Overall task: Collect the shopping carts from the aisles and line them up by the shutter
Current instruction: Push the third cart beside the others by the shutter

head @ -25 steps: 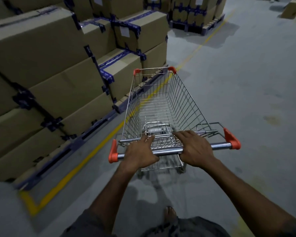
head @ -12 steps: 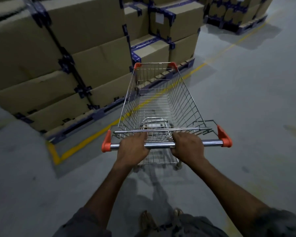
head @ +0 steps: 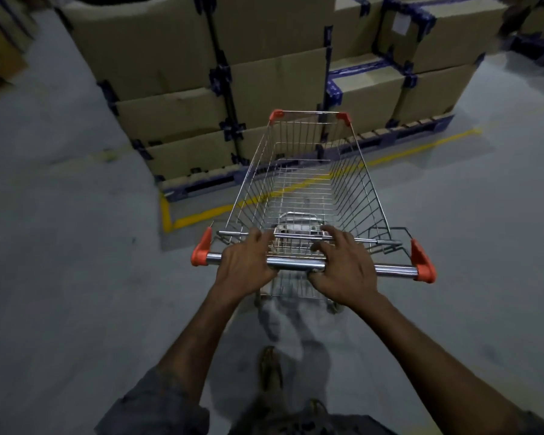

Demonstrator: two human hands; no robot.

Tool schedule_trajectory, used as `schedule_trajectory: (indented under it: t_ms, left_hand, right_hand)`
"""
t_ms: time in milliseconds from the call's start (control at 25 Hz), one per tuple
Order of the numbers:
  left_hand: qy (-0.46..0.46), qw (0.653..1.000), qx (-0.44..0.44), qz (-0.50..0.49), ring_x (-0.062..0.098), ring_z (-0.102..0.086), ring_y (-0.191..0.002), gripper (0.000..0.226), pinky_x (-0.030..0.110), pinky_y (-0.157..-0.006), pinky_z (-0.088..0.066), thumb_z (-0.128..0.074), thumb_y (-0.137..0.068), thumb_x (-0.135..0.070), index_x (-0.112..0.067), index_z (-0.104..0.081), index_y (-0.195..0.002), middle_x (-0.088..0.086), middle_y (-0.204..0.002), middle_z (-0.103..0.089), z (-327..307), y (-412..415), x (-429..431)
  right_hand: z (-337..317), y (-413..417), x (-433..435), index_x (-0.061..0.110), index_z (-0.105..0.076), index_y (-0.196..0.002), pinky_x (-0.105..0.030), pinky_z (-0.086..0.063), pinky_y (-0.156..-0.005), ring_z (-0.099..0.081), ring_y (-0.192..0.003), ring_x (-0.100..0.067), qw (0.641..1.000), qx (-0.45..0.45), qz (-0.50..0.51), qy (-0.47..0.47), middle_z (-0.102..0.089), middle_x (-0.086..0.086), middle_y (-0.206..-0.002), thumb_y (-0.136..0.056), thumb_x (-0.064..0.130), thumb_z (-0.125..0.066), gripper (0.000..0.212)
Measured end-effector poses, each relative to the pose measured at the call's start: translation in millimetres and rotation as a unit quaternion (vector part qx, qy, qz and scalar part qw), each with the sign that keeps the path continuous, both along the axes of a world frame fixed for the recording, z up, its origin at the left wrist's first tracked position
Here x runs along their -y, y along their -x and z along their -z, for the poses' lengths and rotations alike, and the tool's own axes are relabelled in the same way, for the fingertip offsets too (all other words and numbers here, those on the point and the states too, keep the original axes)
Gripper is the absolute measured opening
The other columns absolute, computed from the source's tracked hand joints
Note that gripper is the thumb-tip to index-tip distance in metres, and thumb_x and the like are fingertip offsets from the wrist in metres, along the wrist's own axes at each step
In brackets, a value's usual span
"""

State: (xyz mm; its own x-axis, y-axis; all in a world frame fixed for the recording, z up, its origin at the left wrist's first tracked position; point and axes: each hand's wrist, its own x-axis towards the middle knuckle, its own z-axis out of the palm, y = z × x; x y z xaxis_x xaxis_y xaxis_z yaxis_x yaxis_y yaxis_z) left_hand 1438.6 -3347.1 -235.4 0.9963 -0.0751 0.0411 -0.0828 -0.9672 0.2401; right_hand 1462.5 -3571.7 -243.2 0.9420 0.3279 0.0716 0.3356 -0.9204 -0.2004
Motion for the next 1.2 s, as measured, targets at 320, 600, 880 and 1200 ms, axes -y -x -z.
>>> schedule_trajectory:
  t_ms: [320, 600, 880, 1200]
  left_hand:
    - [-0.036, 0.988, -0.135, -0.067, 0.027, -0.056, -0.131, 0.094, 0.045, -0.101, -0.045, -0.057, -0.082, -0.074, -0.042, -0.014, -0.160, -0.008, -0.166, -0.023, -6, 98, -18]
    - [-0.026, 0.983, -0.109, -0.143, 0.025, -0.058, -0.128, 0.085, 0.044, -0.103, -0.046, -0.057, -0.085, -0.068, -0.039, -0.025, -0.158, -0.007, -0.165, -0.029, -6, 178, -84]
    - [-0.032, 0.978, -0.061, -0.198, 0.023, -0.061, -0.124, 0.077, 0.040, -0.095, -0.050, -0.054, -0.088, -0.067, -0.035, -0.032, -0.155, -0.006, -0.160, -0.038, -8, 245, -164]
    - [-0.048, 0.967, -0.062, -0.242, 0.025, -0.065, -0.118, 0.072, 0.042, -0.093, -0.052, -0.060, -0.086, -0.058, -0.033, -0.041, -0.151, -0.005, -0.159, -0.042, -5, 301, -284]
  right_hand:
    - [-10, 64, -26, 0.027, -0.069, -0.127, -0.040, -0.047, -0.104, -0.028, -0.150, -0.019, 0.987, -0.098, -0.081, 0.093, -0.036, 0.003, -0.162, -0.076, 0.047, -0.063, 0.055]
    - [-15, 118, -104, 0.025, -0.051, -0.143, -0.038, -0.046, -0.104, -0.030, -0.149, -0.019, 0.982, -0.087, -0.145, 0.084, -0.039, 0.003, -0.159, -0.079, 0.047, -0.064, 0.069]
    - [-15, 149, -200, 0.025, -0.071, -0.113, -0.038, -0.053, -0.089, -0.037, -0.144, -0.018, 0.968, -0.050, -0.219, 0.112, -0.044, 0.005, -0.156, -0.075, 0.047, -0.063, 0.044]
    - [-7, 186, -336, 0.023, -0.075, -0.095, -0.029, -0.045, -0.067, -0.069, -0.103, -0.021, 0.963, -0.014, -0.246, 0.112, -0.053, 0.012, -0.148, -0.072, 0.043, -0.060, 0.034]
